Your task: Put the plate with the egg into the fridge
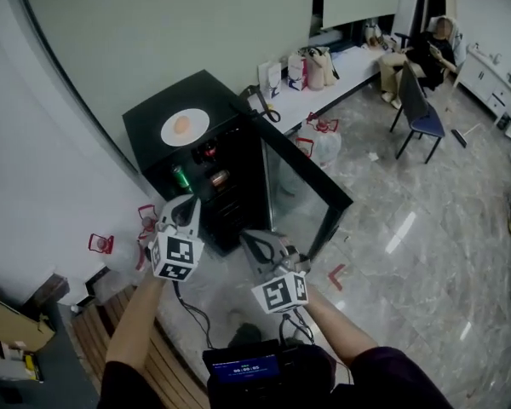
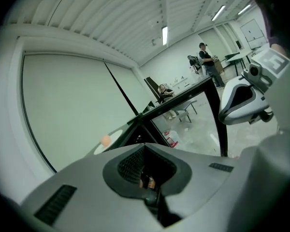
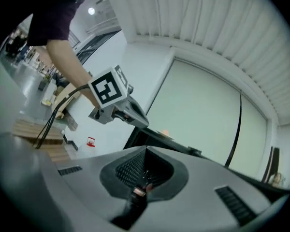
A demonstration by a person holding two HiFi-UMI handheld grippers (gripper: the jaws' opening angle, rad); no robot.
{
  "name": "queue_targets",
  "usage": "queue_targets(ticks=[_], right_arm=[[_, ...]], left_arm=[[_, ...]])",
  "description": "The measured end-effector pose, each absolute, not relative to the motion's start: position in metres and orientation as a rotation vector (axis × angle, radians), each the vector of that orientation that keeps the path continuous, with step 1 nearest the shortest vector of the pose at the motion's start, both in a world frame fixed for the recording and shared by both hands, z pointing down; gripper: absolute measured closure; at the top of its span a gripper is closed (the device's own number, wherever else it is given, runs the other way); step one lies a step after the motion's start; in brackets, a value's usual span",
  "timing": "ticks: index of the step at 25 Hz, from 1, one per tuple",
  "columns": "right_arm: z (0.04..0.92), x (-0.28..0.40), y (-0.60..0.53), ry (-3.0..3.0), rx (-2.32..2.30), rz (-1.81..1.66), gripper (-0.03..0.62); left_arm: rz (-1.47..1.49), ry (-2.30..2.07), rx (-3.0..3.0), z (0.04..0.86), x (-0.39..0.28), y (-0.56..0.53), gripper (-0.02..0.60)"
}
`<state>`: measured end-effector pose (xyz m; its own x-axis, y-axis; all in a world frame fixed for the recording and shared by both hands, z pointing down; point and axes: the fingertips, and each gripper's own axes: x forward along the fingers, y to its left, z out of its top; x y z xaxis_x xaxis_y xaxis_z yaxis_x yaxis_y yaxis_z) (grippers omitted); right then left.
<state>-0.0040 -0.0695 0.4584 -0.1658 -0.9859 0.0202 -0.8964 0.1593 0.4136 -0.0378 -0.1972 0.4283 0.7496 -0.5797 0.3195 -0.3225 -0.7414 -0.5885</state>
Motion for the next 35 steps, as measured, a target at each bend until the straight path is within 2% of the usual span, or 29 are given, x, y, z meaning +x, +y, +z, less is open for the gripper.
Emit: queue_targets(ticks=[7,12,13,15,17,20,27,35], right_arm=[[0.416,-0.023,-0.191,-1.77,1.555,-0.868,0.586],[0.405,-0.018,-0.254,-1.595,1.351,-0.953,0.583],[0.405,-0.015,-0.265,-1.571,1.32,-0.954,0.568],[0.406,-0.006,-0.286,-1.522,1.257,-0.945,0.494],[0.41,0.001,-0.306,-1.494,1.194,-0.935,0.467],[0.417,0.005,-0.326,-1.48,1.122,-0.931,0.459],[0.427,0.017,-0.347,-1.41,1.058,-0.981,0.459],[0.43,0.025,-0.36,-1.36,1.033,-1.019,0.459]], left_arm=[[-0.718,0.528,-2.277,0.376,-0.043,-0.315,0.572],[-0.796,0.457,-2.212,0.365,-0.025,-0.385,0.572],[-0.826,0.446,-2.198,0.367,-0.021,-0.401,0.572],[-0.89,0.422,-2.166,0.372,-0.01,-0.432,0.572],[-0.951,0.402,-2.138,0.379,0.001,-0.462,0.572],[-1.035,0.389,-2.134,0.39,0.012,-0.497,0.572],[-1.197,0.359,-2.123,0.417,0.03,-0.536,0.572],[-1.25,0.321,-2.131,0.433,0.032,-0.539,0.572]])
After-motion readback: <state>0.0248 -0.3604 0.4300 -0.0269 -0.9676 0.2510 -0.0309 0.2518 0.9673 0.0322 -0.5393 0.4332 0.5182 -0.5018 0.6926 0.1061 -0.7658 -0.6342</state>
